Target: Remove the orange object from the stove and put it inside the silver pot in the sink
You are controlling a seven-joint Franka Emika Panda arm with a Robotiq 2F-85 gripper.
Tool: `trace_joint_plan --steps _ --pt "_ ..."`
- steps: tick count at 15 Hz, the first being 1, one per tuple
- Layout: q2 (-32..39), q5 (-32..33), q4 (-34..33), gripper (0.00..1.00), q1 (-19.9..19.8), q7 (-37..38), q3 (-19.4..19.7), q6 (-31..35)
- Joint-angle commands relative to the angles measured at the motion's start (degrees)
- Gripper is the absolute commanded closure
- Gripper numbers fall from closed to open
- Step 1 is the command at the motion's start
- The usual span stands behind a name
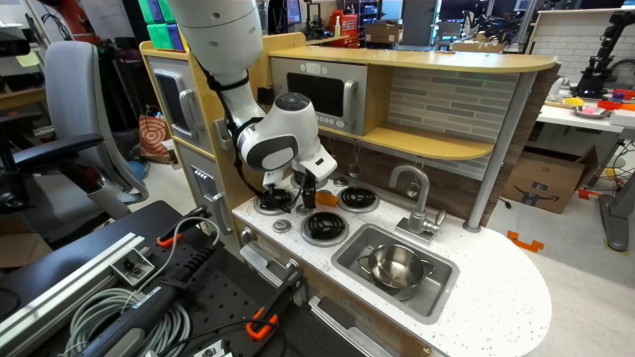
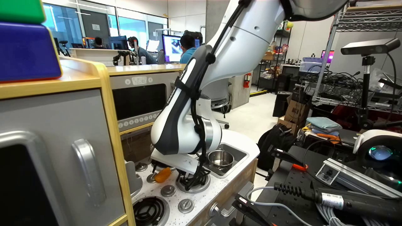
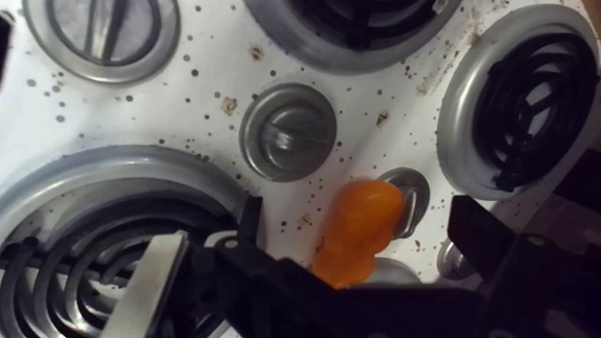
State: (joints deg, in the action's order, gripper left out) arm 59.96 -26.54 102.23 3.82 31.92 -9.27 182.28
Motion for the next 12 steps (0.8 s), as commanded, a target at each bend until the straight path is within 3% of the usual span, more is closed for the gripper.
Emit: trace_joint_plan --steps 1,12 --pt "1.76 -0.59 -2.73 0.00 -1.21 -1.77 -1.44 3.99" --pt "7.86 -0.18 -9.31 0.00 -1.71 -2.81 -1.22 5.24"
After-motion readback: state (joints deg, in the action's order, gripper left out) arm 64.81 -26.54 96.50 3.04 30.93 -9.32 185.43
